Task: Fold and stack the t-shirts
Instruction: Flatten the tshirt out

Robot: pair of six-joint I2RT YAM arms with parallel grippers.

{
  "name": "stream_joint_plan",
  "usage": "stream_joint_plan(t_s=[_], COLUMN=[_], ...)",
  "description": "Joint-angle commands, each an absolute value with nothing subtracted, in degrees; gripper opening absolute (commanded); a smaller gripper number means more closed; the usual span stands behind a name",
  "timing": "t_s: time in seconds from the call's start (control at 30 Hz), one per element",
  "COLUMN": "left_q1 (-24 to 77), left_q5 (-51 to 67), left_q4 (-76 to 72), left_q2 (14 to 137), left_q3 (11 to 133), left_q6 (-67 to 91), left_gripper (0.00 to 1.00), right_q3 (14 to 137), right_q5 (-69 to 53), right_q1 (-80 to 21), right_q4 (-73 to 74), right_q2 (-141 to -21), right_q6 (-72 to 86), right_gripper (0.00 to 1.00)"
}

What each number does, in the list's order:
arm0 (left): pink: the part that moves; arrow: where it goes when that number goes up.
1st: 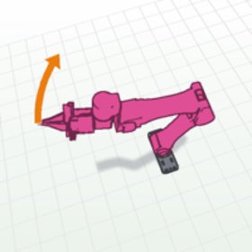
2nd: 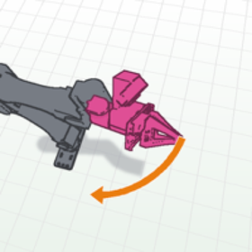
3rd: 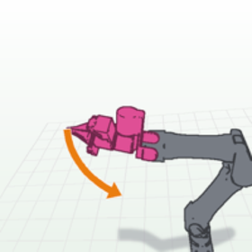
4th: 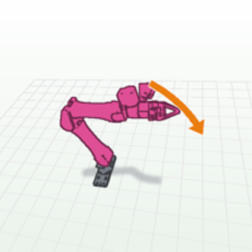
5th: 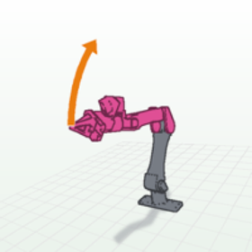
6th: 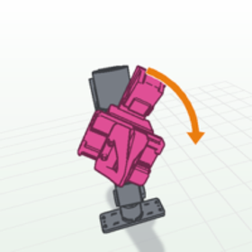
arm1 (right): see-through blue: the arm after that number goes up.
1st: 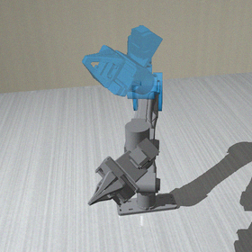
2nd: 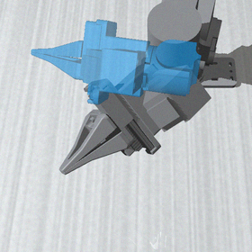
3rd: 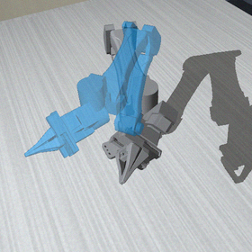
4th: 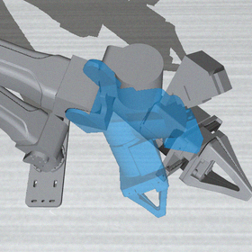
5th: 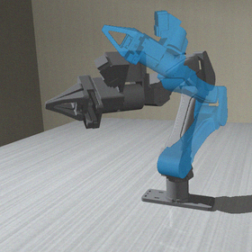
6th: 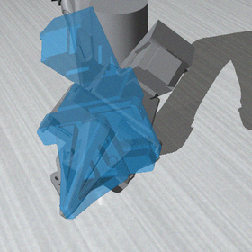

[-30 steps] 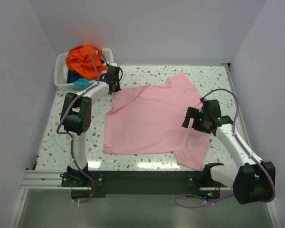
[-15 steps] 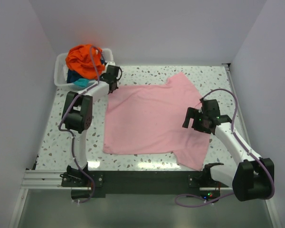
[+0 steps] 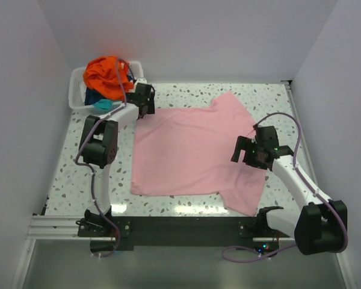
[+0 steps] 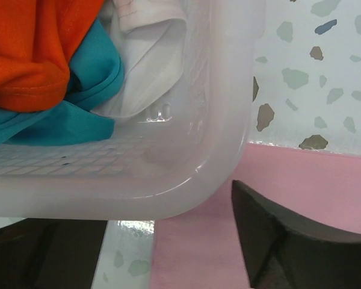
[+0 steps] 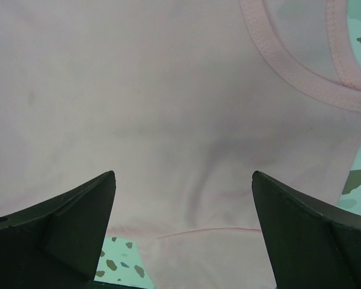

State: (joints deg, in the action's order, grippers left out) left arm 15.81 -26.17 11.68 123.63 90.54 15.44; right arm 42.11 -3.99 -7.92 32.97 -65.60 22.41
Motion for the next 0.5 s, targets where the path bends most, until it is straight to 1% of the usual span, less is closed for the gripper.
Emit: stream_joint_plan(t_s=[0.0, 0.07, 0.27, 0.4, 0.43, 0.47], left_q1=[15.38, 15.38, 15.73, 16.52, 17.48, 18.27], left_q5=[-23.65, -21.72, -15.75, -15.38, -15.99, -17.74], left_q4=[8.87, 9.4, 10.63, 18.35, 23.68, 25.56], left_q2=[120.16, 118.48, 108.38, 100.49, 99.07, 97.49], left_q3=[91.06, 89.22, 81.31, 79.02, 78.06, 76.92], left_q6=[15.9, 18.36, 24.51, 30.57, 33.72, 35.05], left_gripper=[0.93, 1.0, 1.0, 1.0, 1.0, 1.0], right_q3=[44.3, 44.38, 44.3, 43.77, 43.6, 43.16], right_q5=[-2.99, -3.08, -2.73, -0.45, 0.95, 1.66], right_q1=[-8.0, -8.0, -8.0, -8.0, -7.91, -8.0], right_q4=[32.34, 32.69, 34.62, 38.13, 39.19, 41.11], right_q2=[-64.51, -64.16, -61.44, -57.93, -57.22, -55.65], right_q6=[21.8, 21.97, 23.02, 26.01, 26.8, 27.33], right_gripper=[0.99, 0.99, 0.99, 0.99, 0.99, 0.99])
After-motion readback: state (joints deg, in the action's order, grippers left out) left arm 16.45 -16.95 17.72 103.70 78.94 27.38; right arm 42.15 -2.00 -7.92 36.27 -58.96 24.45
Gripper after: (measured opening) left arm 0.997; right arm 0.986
